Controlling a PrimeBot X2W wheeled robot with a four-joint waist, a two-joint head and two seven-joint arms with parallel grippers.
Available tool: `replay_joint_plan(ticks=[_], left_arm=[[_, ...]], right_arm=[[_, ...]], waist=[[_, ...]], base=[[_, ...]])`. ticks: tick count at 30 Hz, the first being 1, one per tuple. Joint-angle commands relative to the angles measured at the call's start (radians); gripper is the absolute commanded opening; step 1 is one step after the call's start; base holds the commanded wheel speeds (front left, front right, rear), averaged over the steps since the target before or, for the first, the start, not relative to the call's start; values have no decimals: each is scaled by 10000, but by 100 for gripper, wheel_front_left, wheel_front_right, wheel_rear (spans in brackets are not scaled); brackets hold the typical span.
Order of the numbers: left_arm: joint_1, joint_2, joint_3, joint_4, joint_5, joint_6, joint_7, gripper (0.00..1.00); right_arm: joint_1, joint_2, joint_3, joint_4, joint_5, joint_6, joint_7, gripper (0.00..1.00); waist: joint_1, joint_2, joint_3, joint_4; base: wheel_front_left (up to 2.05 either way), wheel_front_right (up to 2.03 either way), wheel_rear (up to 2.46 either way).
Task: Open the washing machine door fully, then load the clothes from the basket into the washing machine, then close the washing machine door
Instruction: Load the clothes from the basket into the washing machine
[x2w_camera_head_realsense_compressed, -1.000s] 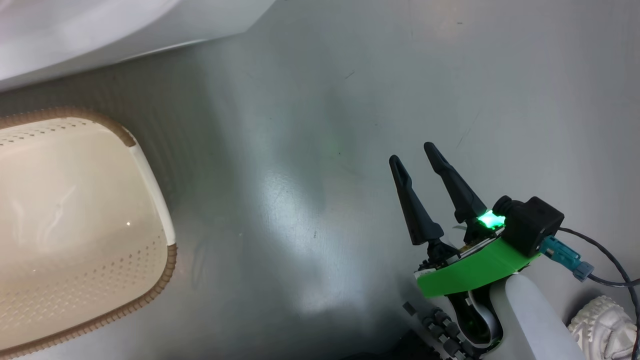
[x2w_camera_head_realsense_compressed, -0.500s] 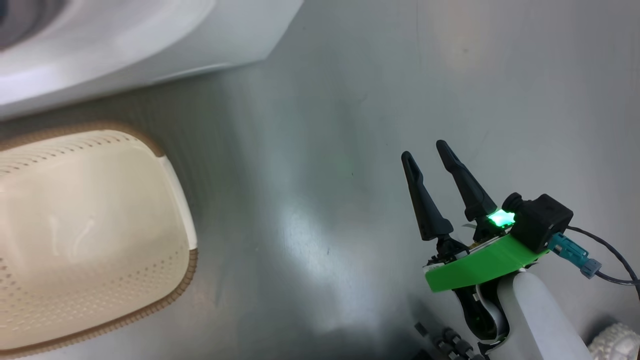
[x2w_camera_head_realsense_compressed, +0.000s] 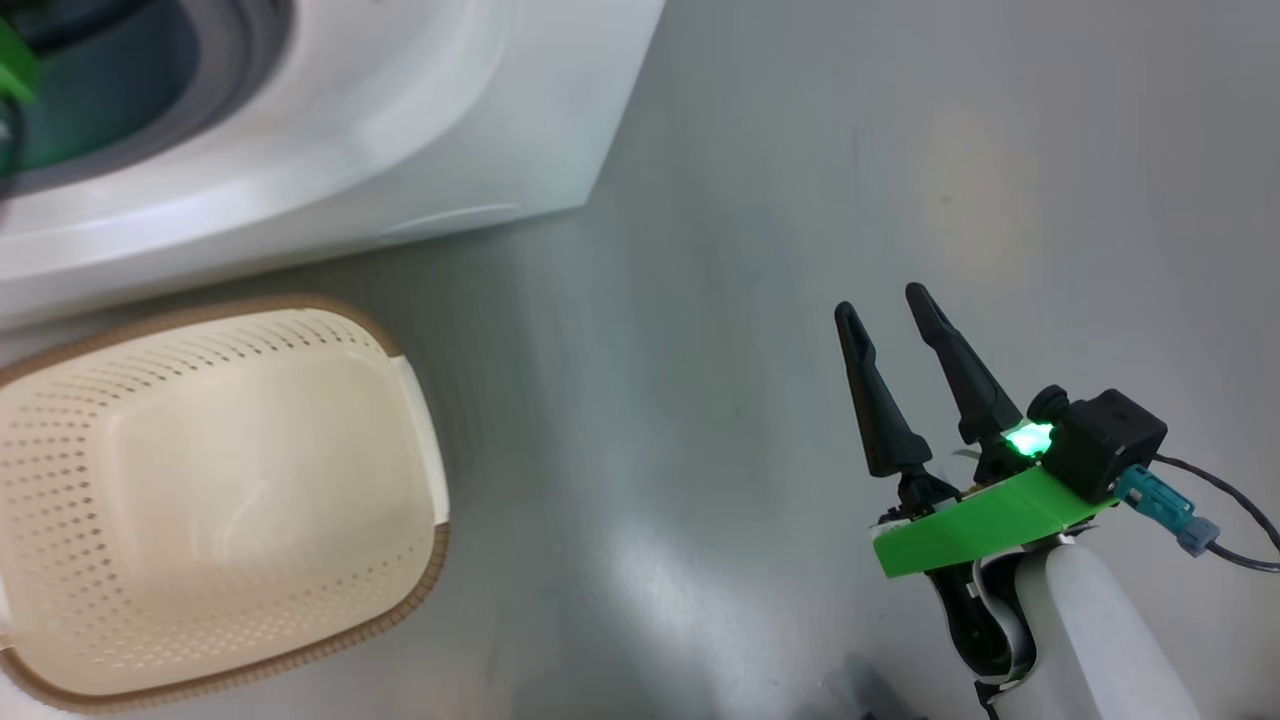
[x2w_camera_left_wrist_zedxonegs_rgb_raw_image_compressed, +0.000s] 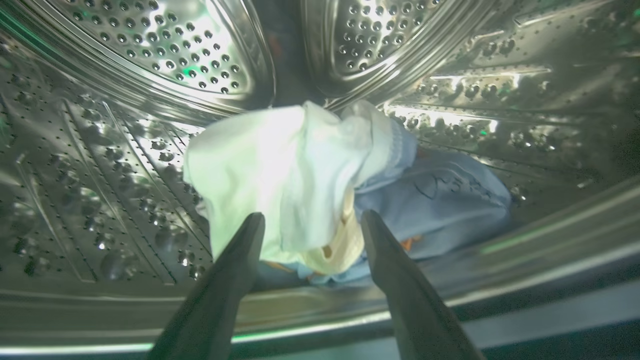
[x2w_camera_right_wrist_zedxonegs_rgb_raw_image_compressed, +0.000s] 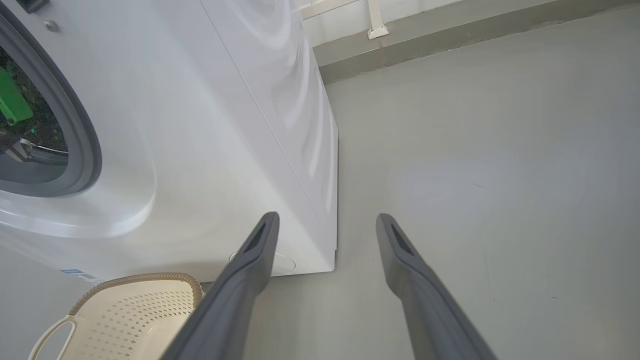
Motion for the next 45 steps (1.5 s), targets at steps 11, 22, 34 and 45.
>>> replay_joint_plan(ticks=[11, 22, 34, 45], left_arm=[[2479, 120, 156, -716, -512, -64, -1406, 100], [4939, -126, 634, -3261, -382, 540, -1778, 100], [9270, -583, 2278, -8107, 926, 1356, -1785, 100], [12106, -1738, 3853, -10149, 2088, 900, -1786, 100]], right_arm=[[835, 36, -191, 87, -492, 16, -48, 100], [1279, 36, -345, 272, -532, 16, -48, 100], [1769, 36, -568, 346, -540, 16, -48, 100], [2311, 36, -677, 390, -730, 16, -48, 100]], waist=[[0, 0, -1756, 733], [0, 0, -2864, 1142], [0, 0, -4217, 1161], [0, 0, -5403, 1112]], base=[[0, 0, 0], [0, 0, 0], [0, 0, 0], [0, 0, 0]])
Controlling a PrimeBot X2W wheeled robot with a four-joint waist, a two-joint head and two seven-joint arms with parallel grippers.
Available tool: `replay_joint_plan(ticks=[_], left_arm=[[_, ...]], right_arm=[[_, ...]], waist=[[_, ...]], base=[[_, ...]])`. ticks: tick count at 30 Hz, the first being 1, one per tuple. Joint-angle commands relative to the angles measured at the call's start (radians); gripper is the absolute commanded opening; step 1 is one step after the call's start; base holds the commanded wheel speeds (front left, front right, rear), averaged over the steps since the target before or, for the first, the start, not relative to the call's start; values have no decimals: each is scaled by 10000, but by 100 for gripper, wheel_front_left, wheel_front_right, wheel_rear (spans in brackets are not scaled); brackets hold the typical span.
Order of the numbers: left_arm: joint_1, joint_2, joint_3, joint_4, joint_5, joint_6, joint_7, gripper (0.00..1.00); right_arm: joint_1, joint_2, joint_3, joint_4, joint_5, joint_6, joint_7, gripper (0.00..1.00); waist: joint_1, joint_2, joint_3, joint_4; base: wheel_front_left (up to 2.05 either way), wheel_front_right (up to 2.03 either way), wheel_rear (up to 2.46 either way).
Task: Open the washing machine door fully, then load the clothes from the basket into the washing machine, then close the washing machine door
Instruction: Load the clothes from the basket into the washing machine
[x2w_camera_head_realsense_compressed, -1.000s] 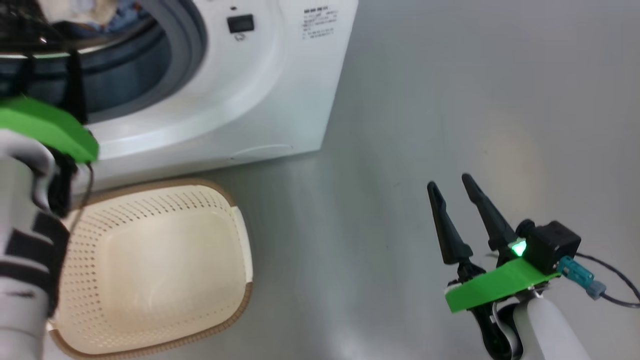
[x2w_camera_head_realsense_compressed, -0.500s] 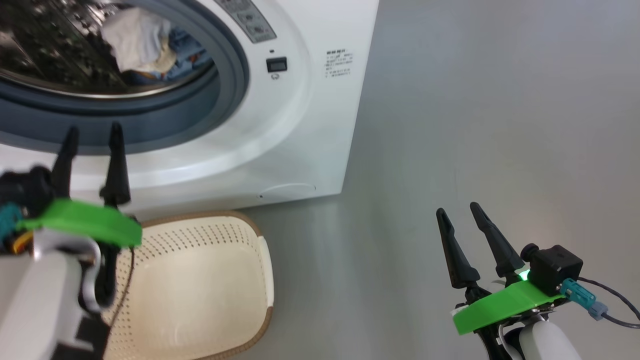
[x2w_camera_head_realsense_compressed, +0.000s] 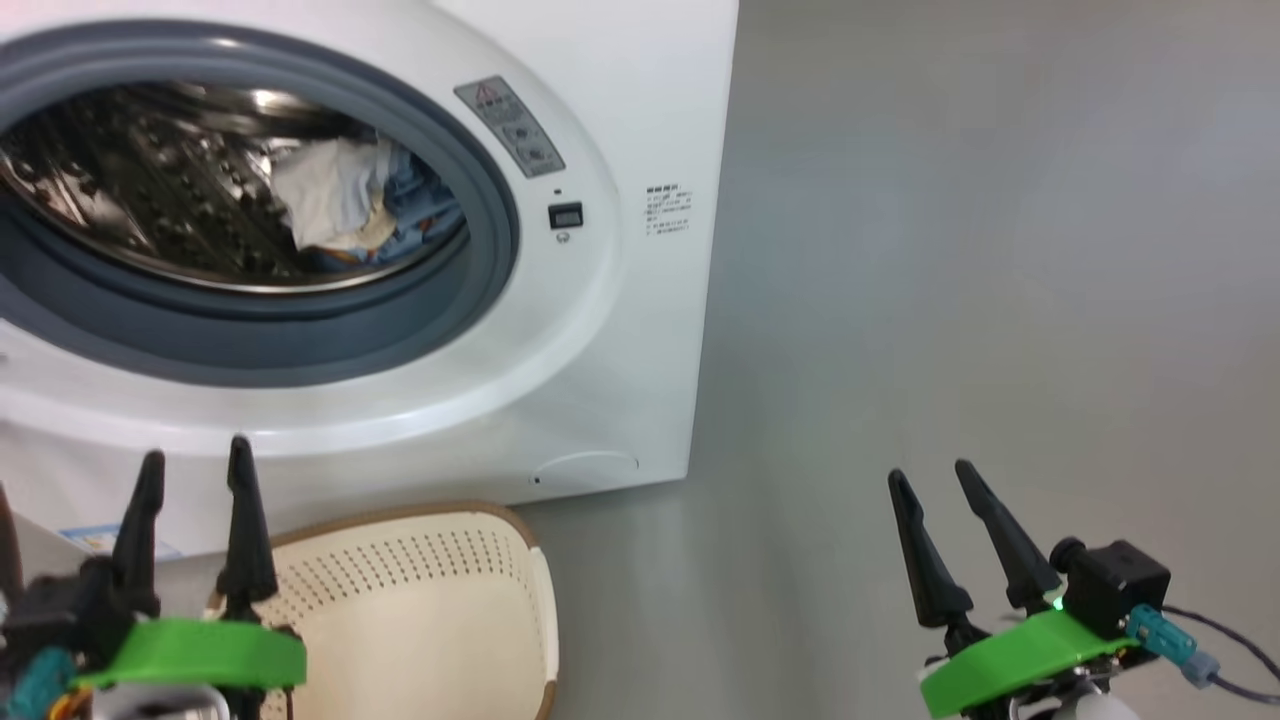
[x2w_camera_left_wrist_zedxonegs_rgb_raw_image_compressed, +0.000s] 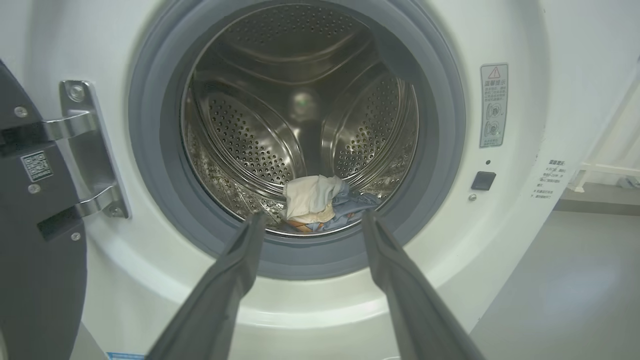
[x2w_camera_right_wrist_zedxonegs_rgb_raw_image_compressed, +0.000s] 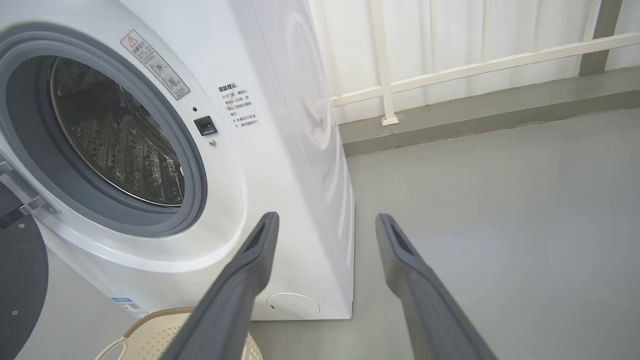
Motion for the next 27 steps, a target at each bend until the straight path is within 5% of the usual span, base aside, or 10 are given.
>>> replay_joint_plan(ticks=[1, 12, 27], left_arm=[[156, 14, 516, -394, 247, -103, -62, 100], [1409, -750, 1050, -814, 1137, -399, -62, 100], [2262, -924, 1166, -739, 849, -320, -62, 100]], right_arm=[[156, 24, 220, -194, -119, 16, -48, 100], [544, 24, 205, -156, -222, 16, -48, 100], [627, 24, 154, -302, -445, 16, -48, 100]], waist=[[0, 0, -464, -8], [0, 0, -1125, -12], [0, 0, -1292, 61]], base=[[0, 0, 0], [0, 0, 0], [0, 0, 0]])
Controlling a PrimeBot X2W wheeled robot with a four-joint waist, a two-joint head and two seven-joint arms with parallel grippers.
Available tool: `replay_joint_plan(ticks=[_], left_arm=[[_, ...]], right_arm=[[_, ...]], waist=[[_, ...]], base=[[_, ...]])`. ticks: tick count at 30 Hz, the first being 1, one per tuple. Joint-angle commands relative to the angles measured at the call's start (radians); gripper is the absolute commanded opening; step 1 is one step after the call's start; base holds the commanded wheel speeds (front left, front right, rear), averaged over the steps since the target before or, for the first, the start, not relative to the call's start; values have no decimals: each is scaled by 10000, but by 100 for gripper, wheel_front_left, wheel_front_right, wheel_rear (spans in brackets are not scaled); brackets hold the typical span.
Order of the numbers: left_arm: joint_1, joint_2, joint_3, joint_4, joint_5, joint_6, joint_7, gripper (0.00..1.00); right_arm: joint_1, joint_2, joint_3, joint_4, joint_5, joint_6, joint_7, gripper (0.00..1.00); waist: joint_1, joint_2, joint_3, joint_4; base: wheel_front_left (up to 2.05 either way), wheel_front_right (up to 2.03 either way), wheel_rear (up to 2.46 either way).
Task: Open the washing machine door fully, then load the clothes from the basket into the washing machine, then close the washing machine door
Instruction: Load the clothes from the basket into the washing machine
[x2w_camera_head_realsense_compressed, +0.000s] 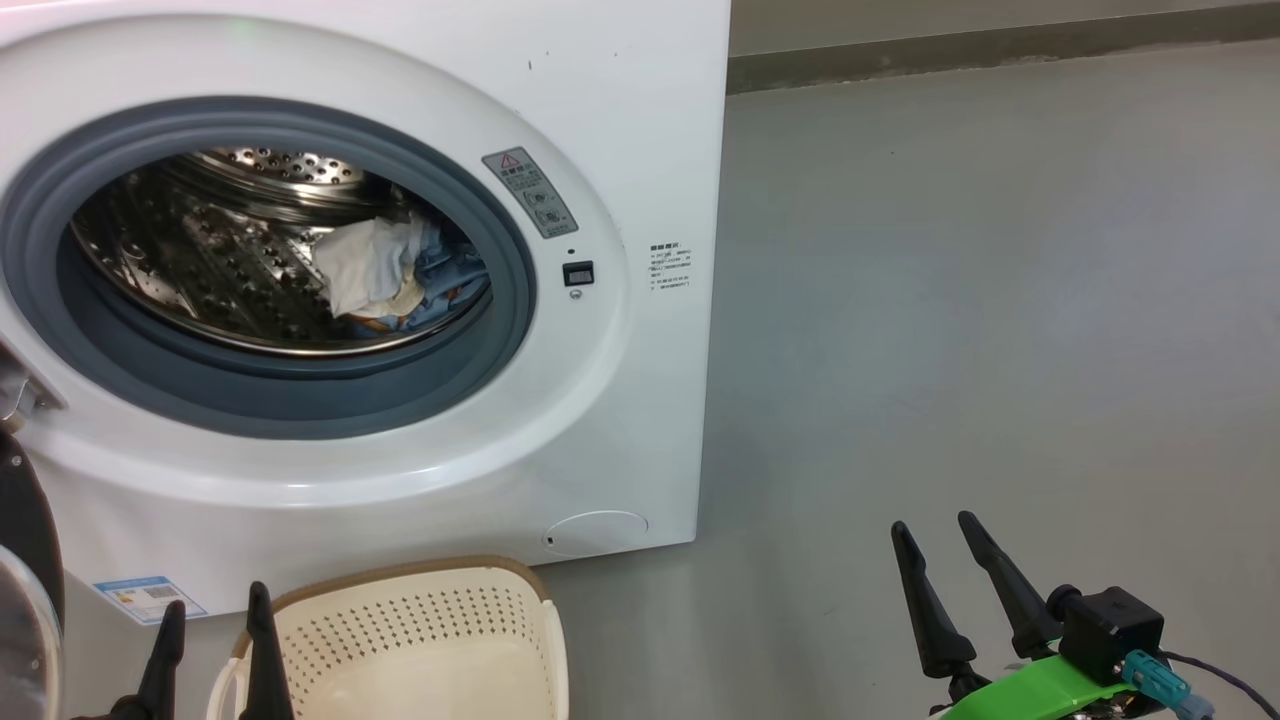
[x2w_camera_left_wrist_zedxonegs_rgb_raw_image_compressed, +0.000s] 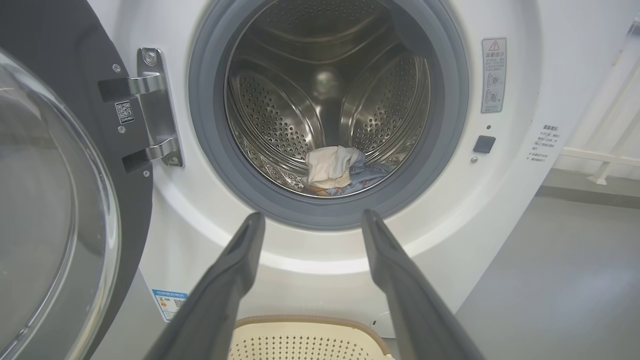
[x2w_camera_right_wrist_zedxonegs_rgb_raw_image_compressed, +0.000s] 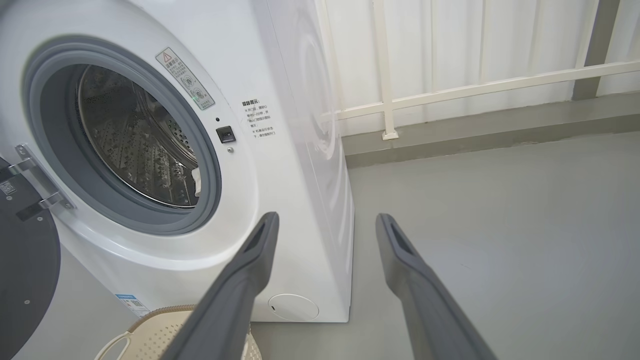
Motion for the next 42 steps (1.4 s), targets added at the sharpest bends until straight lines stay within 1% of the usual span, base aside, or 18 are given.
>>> replay_joint_plan(ticks=[1, 7, 20, 29, 42], left_arm=[[-203, 59, 339, -183, 65, 7, -62, 100], [-221, 58, 275, -113, 279, 48, -62, 100], [-212, 57, 177, -124, 350, 82, -63, 100], [-208, 57, 77, -165, 741, -51, -63, 100], [-238, 57, -9, -46, 740, -172, -63, 100]], right_arm=[[-234, 9, 196, -301, -95, 16, -48, 100], [-253, 9, 164, -384, -241, 16, -48, 100], [-277, 9, 39, -455, -242, 16, -48, 100], [-250, 9, -54, -487, -243, 16, -48, 100], [-255, 9, -240, -567, -419, 16, -48, 100]], waist=[[0, 0, 3, 6], [0, 0, 18, 5], [0, 0, 15, -15], [0, 0, 4, -25], [0, 0, -12, -23]], base=[[0, 0, 0], [0, 0, 0], [0, 0, 0], [-26, 26, 0], [-40, 40, 0]])
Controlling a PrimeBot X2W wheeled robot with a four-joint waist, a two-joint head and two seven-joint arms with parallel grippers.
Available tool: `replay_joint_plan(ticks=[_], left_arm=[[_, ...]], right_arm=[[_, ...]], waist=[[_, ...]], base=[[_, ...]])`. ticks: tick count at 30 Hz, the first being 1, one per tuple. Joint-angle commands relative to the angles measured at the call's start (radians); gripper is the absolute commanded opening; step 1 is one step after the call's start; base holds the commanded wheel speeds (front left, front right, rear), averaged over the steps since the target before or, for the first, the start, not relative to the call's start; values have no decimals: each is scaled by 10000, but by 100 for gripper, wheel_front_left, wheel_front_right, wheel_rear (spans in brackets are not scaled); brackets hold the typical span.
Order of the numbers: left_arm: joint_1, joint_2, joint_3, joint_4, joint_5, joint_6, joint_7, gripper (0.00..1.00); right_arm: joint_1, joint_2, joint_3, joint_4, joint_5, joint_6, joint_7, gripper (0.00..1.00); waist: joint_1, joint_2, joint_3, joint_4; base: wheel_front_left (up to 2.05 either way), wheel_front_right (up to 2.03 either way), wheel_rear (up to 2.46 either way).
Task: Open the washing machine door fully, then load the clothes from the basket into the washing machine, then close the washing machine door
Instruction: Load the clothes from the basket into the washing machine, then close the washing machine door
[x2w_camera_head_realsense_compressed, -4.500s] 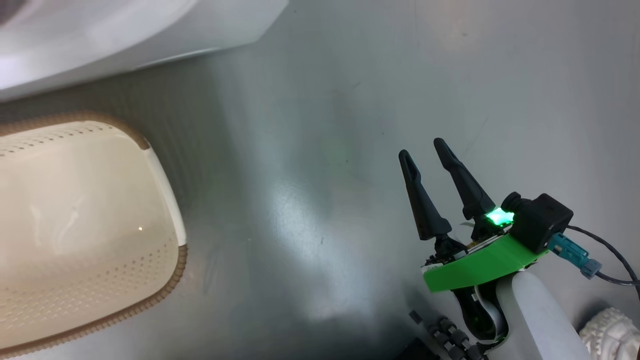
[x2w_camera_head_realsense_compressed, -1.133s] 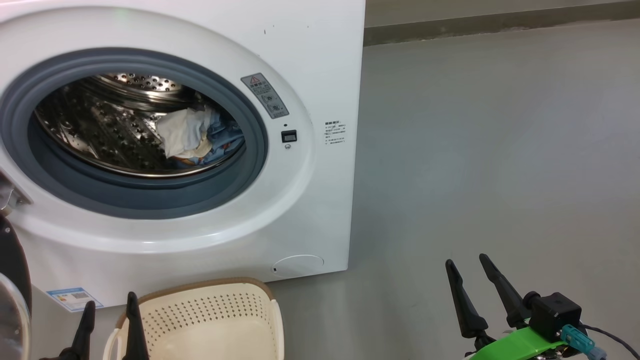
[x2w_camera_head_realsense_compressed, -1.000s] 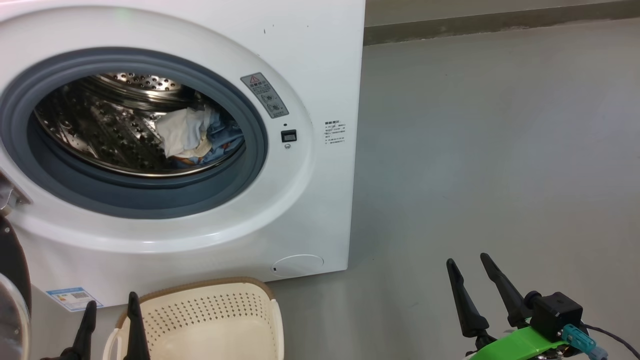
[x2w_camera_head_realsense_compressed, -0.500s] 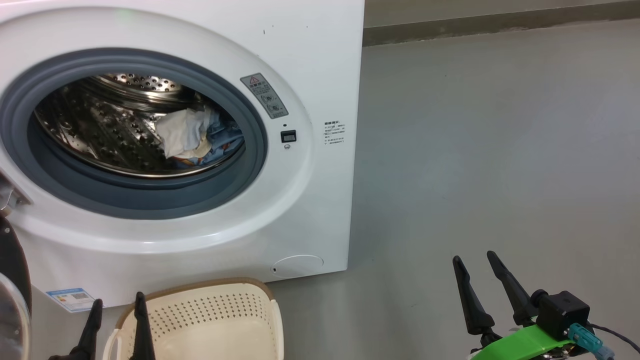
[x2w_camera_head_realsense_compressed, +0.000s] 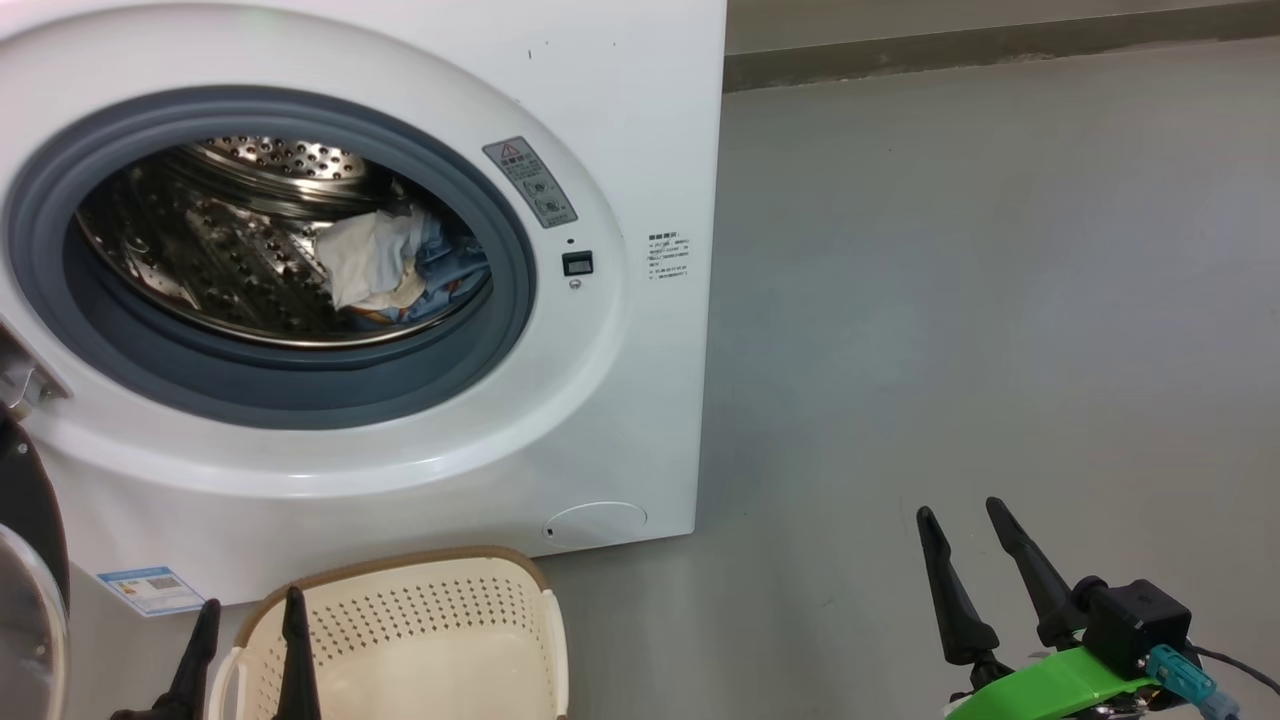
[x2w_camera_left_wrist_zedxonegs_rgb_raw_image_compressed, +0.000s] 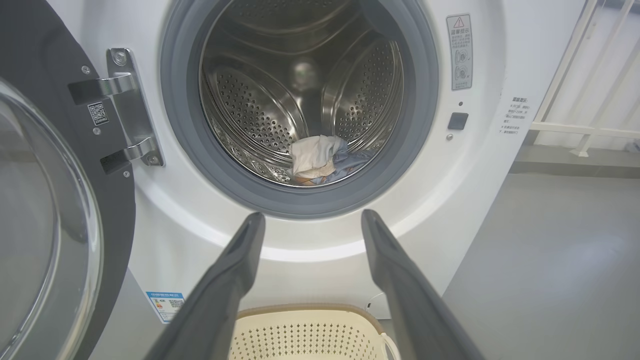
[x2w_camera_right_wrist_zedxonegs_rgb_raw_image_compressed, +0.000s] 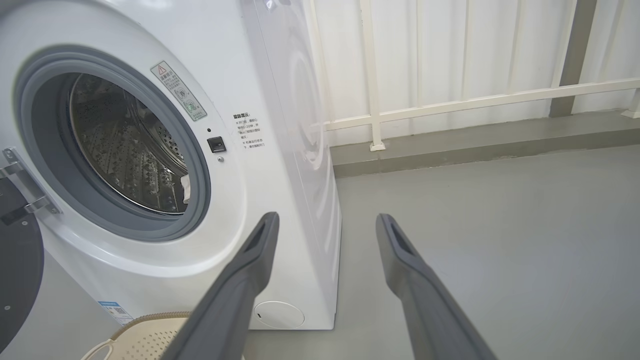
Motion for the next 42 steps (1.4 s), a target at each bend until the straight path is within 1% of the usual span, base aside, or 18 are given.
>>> replay_joint_plan(ticks=[1, 11, 20, 23, 28, 37, 42], left_arm=[[-241, 57, 316, -175, 79, -32, -63, 100], [-331, 57, 407, -99, 51, 34, -63, 100], [-427, 57, 488, -178, -20, 10, -63, 100], [-519, 57, 606, -392, -46, 128, -63, 100], [-547, 57, 660, -526, -22, 175, -63, 100], [-389, 57, 510, -633, -117, 292, -63, 100], [-289, 57, 403, -670, -183, 274, -63, 100]], right_arm=[[-255, 3, 198, -281, -84, 16, -48, 100], [-238, 3, 211, -283, 31, 16, -48, 100], [-260, 3, 101, -356, 34, 16, -48, 100], [-288, 3, 64, -410, 10, 16, -48, 100], [-310, 3, 42, -406, -7, 16, -48, 100], [-237, 3, 36, -369, -33, 16, -48, 100], [-181, 3, 15, -373, -140, 16, -48, 100]], waist=[[0, 0, 2, 6], [0, 0, 21, 24], [0, 0, 191, 64], [0, 0, 279, 88], [0, 0, 276, 122], [0, 0, 111, 180], [0, 0, 54, 238]], base=[[0, 0, 0], [-69, 69, 0], [-190, 190, 0], [-188, 188, 0], [-134, 134, 0], [-46, 46, 0], [0, 0, 0]])
